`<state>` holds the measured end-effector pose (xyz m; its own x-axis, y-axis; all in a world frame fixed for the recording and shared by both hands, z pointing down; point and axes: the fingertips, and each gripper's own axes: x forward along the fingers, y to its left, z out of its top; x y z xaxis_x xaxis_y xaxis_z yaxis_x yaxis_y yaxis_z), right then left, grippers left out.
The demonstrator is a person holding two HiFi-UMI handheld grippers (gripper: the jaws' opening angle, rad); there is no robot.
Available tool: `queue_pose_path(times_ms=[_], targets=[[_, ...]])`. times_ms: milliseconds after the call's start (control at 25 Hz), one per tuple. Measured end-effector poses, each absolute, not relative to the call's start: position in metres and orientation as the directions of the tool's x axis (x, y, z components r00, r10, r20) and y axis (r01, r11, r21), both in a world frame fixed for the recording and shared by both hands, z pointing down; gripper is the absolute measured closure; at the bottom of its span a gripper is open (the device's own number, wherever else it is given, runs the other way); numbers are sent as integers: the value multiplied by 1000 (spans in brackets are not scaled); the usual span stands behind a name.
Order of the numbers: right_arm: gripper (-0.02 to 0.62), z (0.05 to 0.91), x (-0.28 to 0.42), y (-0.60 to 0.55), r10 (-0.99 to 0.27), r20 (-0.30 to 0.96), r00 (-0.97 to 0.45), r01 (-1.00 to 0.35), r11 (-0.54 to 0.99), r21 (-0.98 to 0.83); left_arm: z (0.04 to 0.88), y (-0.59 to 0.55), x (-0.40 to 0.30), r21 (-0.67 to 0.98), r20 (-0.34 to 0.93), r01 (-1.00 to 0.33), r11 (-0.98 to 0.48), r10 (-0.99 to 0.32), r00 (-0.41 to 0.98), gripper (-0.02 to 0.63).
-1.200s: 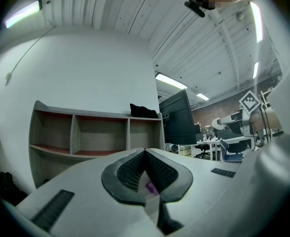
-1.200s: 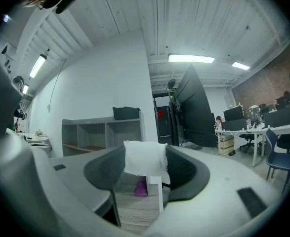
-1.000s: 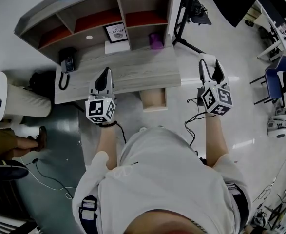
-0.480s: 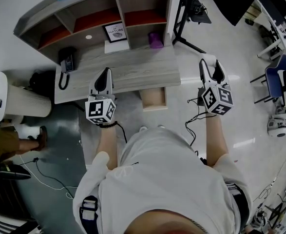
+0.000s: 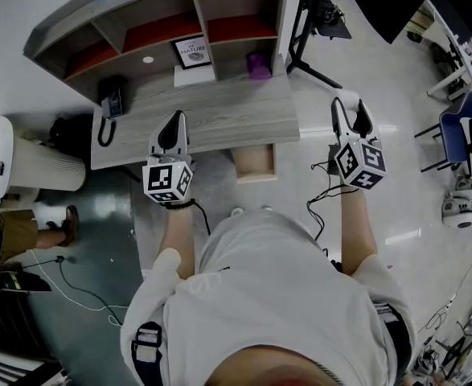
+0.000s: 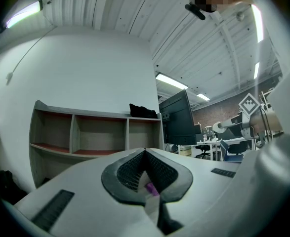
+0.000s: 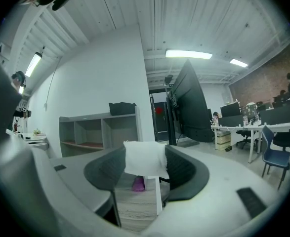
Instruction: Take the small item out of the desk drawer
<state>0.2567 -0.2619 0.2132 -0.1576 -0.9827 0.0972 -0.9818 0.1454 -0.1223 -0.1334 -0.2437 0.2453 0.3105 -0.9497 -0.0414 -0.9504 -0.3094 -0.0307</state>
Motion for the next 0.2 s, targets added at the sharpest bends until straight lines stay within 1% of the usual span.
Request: queue_pose_path(times_ms=[200], targets=[[347,214,256,-266,-982,101,-158,-982,145,-120,246,-246,-135,-28,-41,-951,-308,-950,309,607]])
